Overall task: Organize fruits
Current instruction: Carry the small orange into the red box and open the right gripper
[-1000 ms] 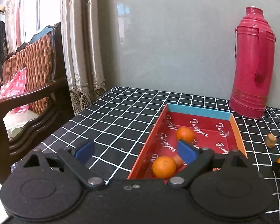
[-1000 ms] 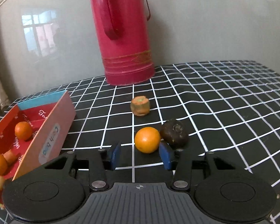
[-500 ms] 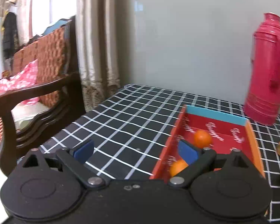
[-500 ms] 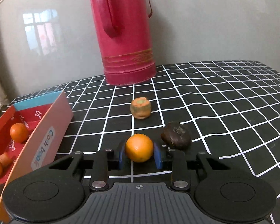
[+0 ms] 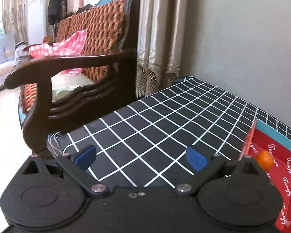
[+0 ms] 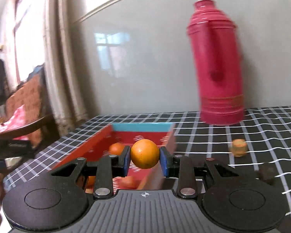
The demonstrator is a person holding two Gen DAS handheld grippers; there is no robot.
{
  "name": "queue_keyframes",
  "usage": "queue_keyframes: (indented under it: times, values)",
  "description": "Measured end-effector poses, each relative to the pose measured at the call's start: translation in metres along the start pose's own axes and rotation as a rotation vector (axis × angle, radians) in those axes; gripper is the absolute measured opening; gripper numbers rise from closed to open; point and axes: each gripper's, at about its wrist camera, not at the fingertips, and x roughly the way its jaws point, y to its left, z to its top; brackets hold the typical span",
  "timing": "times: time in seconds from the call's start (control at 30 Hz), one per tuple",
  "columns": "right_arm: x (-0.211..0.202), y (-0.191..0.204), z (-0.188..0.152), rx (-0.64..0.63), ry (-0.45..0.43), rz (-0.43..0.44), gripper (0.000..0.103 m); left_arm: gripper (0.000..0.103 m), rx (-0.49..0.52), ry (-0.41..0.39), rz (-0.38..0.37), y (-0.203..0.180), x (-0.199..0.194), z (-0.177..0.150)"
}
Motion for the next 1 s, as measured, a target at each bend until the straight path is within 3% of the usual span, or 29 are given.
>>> queue_keyframes:
  times: [0.23,0.47,0.53,0.57,0.6,0.77,1.0]
  values:
    - [0.005,0.03,-0.006,-0.051,0.043,0.093,0.032,0.093,0.008,0.009,-0.01,-0.001,0.0,-0.002]
    - [0.026,0.042,-0.016,-0.097,0.111,0.086,0.033,0.093,0.022,0.0,-0.009,-0.004,-0.001,-0.002]
    - [0.023,0.039,-0.014,-0.081,0.094,0.072,0.052,0.093,0.022,0.002,-0.012,-0.005,-0.001,-0.002]
    - [0.018,0.036,-0.013,-0.069,0.069,0.059,0.077,0.093,0.023,0.004,-0.013,-0.006,-0.001,-0.002]
    - [0.012,0.032,-0.011,-0.055,0.038,0.04,0.095,0.093,0.026,0.004,-0.014,-0.007,-0.001,-0.002]
    - [-0.013,0.016,-0.001,-0.034,-0.085,-0.067,0.096,0.093,0.042,-0.004,-0.025,-0.015,-0.005,-0.004]
    - [-0.043,-0.014,0.008,-0.011,-0.158,-0.264,0.103,0.093,0.103,-0.043,-0.064,-0.039,-0.018,-0.011]
